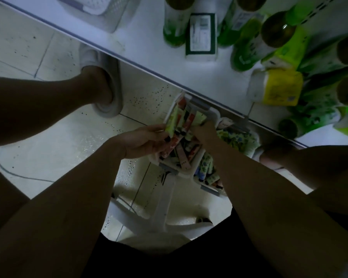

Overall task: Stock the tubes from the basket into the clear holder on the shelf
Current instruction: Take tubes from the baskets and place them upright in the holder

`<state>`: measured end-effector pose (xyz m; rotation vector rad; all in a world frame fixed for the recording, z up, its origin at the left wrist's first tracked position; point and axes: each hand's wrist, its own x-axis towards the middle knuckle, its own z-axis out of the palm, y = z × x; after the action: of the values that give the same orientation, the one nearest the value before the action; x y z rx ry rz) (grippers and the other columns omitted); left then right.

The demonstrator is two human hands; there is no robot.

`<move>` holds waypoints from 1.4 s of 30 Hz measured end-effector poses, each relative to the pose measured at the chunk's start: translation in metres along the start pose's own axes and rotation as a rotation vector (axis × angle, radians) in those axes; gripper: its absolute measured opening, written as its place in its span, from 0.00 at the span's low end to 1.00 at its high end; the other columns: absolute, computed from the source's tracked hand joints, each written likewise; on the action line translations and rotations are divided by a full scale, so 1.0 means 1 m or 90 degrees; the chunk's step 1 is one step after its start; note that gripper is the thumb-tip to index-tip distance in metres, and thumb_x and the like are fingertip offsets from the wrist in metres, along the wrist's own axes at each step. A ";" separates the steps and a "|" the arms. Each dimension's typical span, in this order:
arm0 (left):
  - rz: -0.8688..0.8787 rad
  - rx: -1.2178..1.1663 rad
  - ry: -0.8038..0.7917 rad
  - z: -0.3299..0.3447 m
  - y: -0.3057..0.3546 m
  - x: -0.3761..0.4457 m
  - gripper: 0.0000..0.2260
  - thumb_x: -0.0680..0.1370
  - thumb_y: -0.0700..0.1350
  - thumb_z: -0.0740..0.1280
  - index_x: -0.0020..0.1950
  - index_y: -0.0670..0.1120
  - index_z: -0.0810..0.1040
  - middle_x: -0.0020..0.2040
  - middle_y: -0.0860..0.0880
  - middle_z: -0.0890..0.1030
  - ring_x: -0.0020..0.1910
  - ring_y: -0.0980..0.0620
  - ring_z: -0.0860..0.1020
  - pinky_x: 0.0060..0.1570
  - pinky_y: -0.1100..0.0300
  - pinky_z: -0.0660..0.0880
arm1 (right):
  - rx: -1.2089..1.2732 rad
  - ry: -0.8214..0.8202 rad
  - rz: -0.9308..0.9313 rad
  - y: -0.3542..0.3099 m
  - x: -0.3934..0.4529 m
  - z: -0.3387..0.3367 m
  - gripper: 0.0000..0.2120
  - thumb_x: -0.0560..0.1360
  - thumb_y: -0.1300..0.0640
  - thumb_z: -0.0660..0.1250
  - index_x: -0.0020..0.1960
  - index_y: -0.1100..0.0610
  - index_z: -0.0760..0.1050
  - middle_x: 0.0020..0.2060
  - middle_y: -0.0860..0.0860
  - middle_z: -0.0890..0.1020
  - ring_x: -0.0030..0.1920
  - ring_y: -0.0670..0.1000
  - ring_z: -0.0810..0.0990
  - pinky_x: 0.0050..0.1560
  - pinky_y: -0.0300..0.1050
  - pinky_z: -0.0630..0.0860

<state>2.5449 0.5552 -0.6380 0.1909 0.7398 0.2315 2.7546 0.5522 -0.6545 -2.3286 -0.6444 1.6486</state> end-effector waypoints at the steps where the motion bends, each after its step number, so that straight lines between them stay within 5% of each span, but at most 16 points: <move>1: 0.005 0.024 0.009 0.006 0.001 0.001 0.19 0.76 0.36 0.64 0.68 0.41 0.74 0.65 0.39 0.76 0.61 0.45 0.77 0.55 0.57 0.79 | 0.029 -0.030 -0.003 0.002 -0.002 -0.003 0.12 0.77 0.62 0.67 0.58 0.66 0.76 0.50 0.62 0.81 0.48 0.59 0.82 0.50 0.54 0.81; 3: 0.012 0.073 0.037 0.019 0.003 0.001 0.21 0.75 0.35 0.65 0.69 0.41 0.72 0.67 0.39 0.74 0.64 0.43 0.75 0.56 0.57 0.78 | 0.062 -0.078 0.004 0.002 -0.010 -0.011 0.01 0.78 0.62 0.65 0.48 0.60 0.73 0.38 0.57 0.78 0.34 0.53 0.81 0.37 0.46 0.81; 6: 0.033 0.138 0.080 0.039 0.006 -0.001 0.21 0.76 0.31 0.64 0.69 0.42 0.70 0.67 0.39 0.74 0.66 0.40 0.73 0.61 0.53 0.75 | 0.098 -0.112 0.004 0.005 -0.029 -0.025 0.07 0.79 0.57 0.62 0.42 0.56 0.70 0.31 0.53 0.74 0.24 0.48 0.74 0.25 0.38 0.74; 11: 0.113 0.313 0.115 0.082 0.020 -0.013 0.23 0.73 0.30 0.69 0.62 0.48 0.70 0.57 0.45 0.81 0.58 0.47 0.79 0.58 0.51 0.76 | 0.096 -0.071 -0.093 -0.010 -0.065 -0.047 0.22 0.73 0.35 0.65 0.60 0.48 0.73 0.50 0.48 0.82 0.48 0.51 0.82 0.40 0.44 0.78; 13: 0.162 0.355 0.097 0.103 0.031 -0.022 0.27 0.72 0.29 0.70 0.65 0.50 0.69 0.57 0.44 0.81 0.58 0.45 0.80 0.55 0.50 0.78 | 0.092 -0.031 -0.137 -0.025 -0.082 -0.058 0.21 0.76 0.39 0.63 0.62 0.51 0.71 0.51 0.52 0.80 0.48 0.55 0.81 0.44 0.47 0.78; 18: 0.266 0.423 0.037 0.159 0.069 -0.056 0.30 0.70 0.29 0.73 0.67 0.52 0.72 0.58 0.40 0.81 0.55 0.39 0.81 0.50 0.47 0.80 | 0.240 -0.059 -0.308 -0.065 -0.142 -0.088 0.08 0.79 0.52 0.62 0.52 0.53 0.77 0.37 0.58 0.78 0.25 0.50 0.70 0.24 0.39 0.64; 24: 0.358 0.474 0.029 0.219 0.103 -0.114 0.10 0.79 0.49 0.66 0.58 0.49 0.77 0.51 0.41 0.84 0.50 0.37 0.83 0.45 0.50 0.81 | 0.245 -0.016 -0.502 -0.098 -0.217 -0.123 0.18 0.82 0.44 0.55 0.53 0.57 0.76 0.32 0.53 0.82 0.25 0.48 0.72 0.24 0.38 0.63; 29: 0.452 0.518 -0.017 0.277 0.127 -0.175 0.12 0.80 0.47 0.65 0.60 0.43 0.75 0.50 0.41 0.83 0.48 0.33 0.82 0.46 0.46 0.81 | 0.180 0.002 -0.670 -0.125 -0.283 -0.156 0.15 0.82 0.46 0.56 0.56 0.55 0.73 0.34 0.53 0.84 0.26 0.49 0.75 0.22 0.36 0.66; 36: 0.625 0.636 -0.043 0.353 0.163 -0.245 0.12 0.76 0.47 0.66 0.57 0.44 0.76 0.51 0.42 0.84 0.52 0.46 0.82 0.50 0.55 0.80 | 0.094 0.045 -0.809 -0.161 -0.370 -0.198 0.12 0.79 0.51 0.65 0.37 0.50 0.78 0.28 0.50 0.74 0.27 0.52 0.74 0.29 0.45 0.74; 39: 0.682 0.698 -0.044 0.383 0.182 -0.271 0.14 0.78 0.40 0.67 0.63 0.45 0.72 0.55 0.43 0.83 0.49 0.43 0.83 0.45 0.54 0.80 | 0.095 0.064 -0.865 -0.175 -0.400 -0.219 0.11 0.80 0.55 0.64 0.44 0.61 0.78 0.35 0.60 0.81 0.31 0.55 0.81 0.36 0.46 0.81; 42: 0.733 0.719 -0.002 0.410 0.200 -0.288 0.17 0.76 0.35 0.68 0.62 0.45 0.71 0.52 0.42 0.84 0.47 0.39 0.83 0.43 0.51 0.81 | 0.086 0.124 -0.899 -0.190 -0.420 -0.241 0.06 0.79 0.60 0.65 0.49 0.63 0.77 0.41 0.60 0.82 0.36 0.58 0.84 0.41 0.48 0.83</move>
<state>2.5915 0.6303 -0.1064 1.7064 0.6122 0.8837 2.8204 0.5413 -0.1387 -1.2003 -1.5231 0.7109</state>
